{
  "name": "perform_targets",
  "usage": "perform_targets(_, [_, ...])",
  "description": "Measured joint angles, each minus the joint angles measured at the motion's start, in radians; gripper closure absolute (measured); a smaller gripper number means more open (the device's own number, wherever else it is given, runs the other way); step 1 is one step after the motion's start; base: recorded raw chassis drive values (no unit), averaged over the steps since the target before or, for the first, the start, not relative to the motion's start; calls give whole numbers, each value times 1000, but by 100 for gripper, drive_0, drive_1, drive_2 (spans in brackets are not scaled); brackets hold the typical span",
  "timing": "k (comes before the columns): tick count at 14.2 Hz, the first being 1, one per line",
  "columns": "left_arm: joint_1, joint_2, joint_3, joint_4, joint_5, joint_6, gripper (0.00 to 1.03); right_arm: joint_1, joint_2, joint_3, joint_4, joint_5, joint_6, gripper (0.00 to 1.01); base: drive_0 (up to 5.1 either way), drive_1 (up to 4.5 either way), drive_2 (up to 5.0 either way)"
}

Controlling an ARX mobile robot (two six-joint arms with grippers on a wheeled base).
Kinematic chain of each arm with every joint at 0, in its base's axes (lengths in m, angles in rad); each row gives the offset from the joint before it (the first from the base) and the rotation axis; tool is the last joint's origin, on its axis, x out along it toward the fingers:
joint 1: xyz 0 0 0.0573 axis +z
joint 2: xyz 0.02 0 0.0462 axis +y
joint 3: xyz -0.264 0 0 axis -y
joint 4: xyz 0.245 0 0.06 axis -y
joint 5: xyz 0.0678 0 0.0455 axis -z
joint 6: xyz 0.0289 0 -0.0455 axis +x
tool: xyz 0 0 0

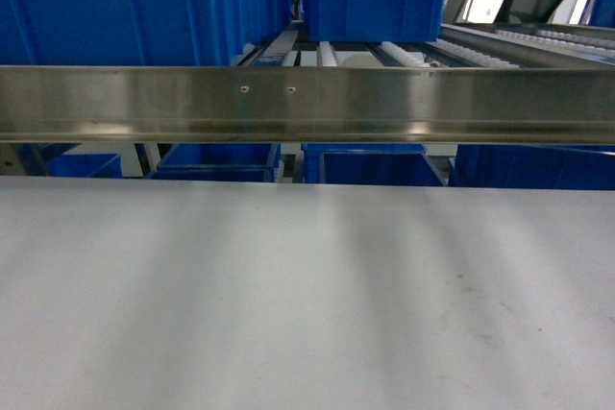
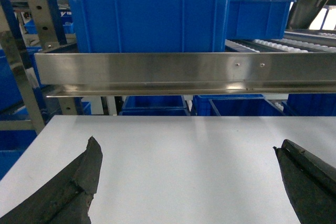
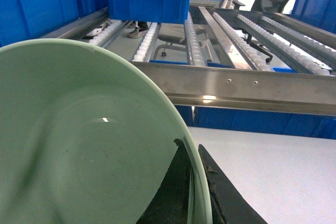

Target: Place green bowl on second shelf with right arm

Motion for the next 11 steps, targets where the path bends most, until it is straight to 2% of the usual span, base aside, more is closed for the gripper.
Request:
perform_targets(5, [0, 0, 0, 2, 0, 0, 5, 0, -2, 0, 3, 0, 0, 99, -493, 246, 246])
perform_targets(11, [0, 0, 0, 1, 0, 0, 5, 0, -1, 0, -1, 0, 0, 99, -471, 129, 365])
